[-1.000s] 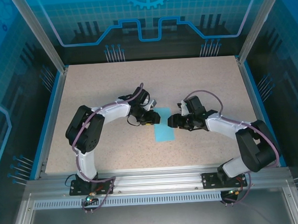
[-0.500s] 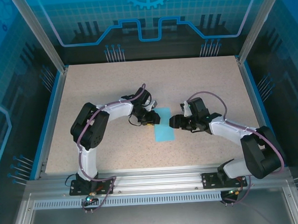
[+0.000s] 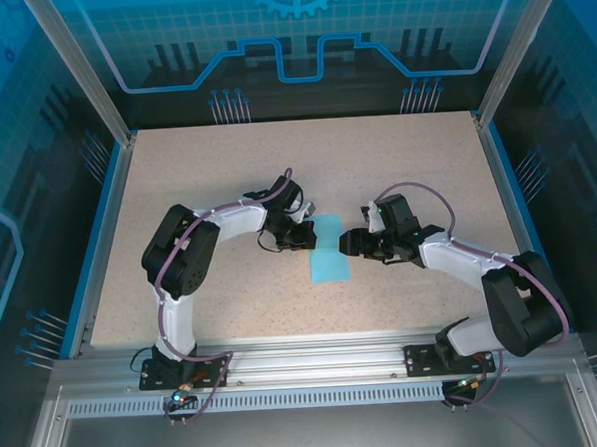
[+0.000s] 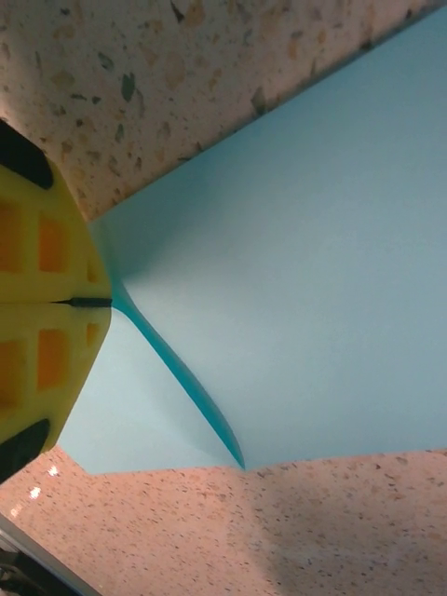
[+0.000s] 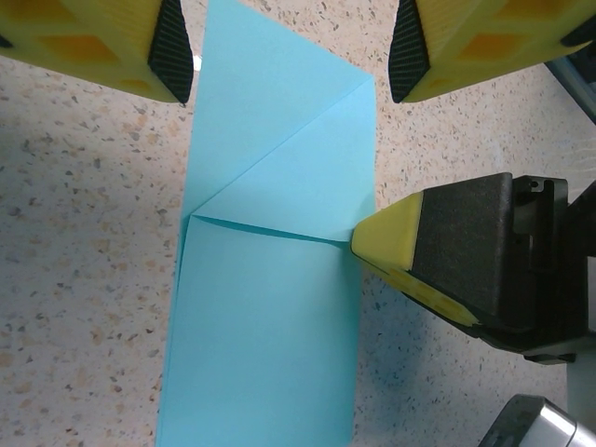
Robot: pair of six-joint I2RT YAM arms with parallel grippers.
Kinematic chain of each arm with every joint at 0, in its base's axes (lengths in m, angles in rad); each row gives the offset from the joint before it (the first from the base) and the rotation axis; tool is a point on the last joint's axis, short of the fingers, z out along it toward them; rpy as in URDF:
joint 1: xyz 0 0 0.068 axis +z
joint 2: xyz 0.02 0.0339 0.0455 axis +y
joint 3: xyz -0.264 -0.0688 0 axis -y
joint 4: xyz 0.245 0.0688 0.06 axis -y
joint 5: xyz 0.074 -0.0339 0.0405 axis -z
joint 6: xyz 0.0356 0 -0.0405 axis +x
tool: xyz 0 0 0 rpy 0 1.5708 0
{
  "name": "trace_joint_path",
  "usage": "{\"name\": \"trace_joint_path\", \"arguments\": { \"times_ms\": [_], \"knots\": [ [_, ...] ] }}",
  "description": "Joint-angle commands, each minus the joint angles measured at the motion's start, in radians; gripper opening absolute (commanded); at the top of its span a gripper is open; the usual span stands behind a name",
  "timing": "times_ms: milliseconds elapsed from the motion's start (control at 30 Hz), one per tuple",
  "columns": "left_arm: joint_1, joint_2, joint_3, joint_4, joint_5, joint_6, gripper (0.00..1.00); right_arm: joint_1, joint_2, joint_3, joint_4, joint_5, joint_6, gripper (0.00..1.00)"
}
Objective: Fold a paper plane with a square sheet of paper (fold left side to right side)
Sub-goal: Turn over the paper at the center of the table.
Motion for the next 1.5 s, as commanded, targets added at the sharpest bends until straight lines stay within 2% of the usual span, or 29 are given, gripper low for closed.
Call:
{"name": "trace_joint_path", "arguments": {
  "times_ms": [0, 167, 433, 633, 800, 933, 1067, 1367, 1467],
  "knots": [
    [0.009, -0.085, -0.04, 0.033, -0.012, 0.011, 0.04, -0.01, 0.026, -0.013, 0.05, -0.057, 0.012, 0.61],
    [0.01, -0.147, -0.086, 0.069, -0.029, -0.001, 0.04, 0.013, 0.085, -0.007, 0.12, -0.101, 0.047, 0.61],
    [0.009, -0.149, -0.094, 0.07, -0.03, -0.001, 0.05, 0.053, 0.204, 0.039, 0.195, -0.124, 0.087, 0.6],
    [0.01, -0.145, -0.095, 0.073, -0.034, -0.007, 0.08, 0.066, 0.296, 0.081, 0.252, -0.165, 0.114, 0.52],
    [0.01, -0.156, -0.1, 0.073, -0.068, -0.011, 0.27, 0.073, 0.336, 0.095, 0.284, -0.189, 0.13, 0.39],
    [0.023, -0.187, -0.11, 0.072, -0.085, -0.01, 0.42, 0.072, 0.332, 0.098, 0.271, -0.186, 0.12, 0.24],
    [0.051, -0.249, -0.14, 0.084, -0.096, -0.019, 0.5, 0.073, 0.302, 0.105, 0.226, -0.165, 0.093, 0.15],
    [0.125, -0.481, -0.299, 0.208, -0.109, -0.07, 0.8, 0.057, 0.201, 0.104, 0.203, -0.143, 0.037, 0.05],
    [0.16, -0.565, -0.354, 0.273, -0.072, -0.1, 0.9, 0.039, 0.151, 0.106, 0.194, -0.142, 0.009, 0.04]
  ]
}}
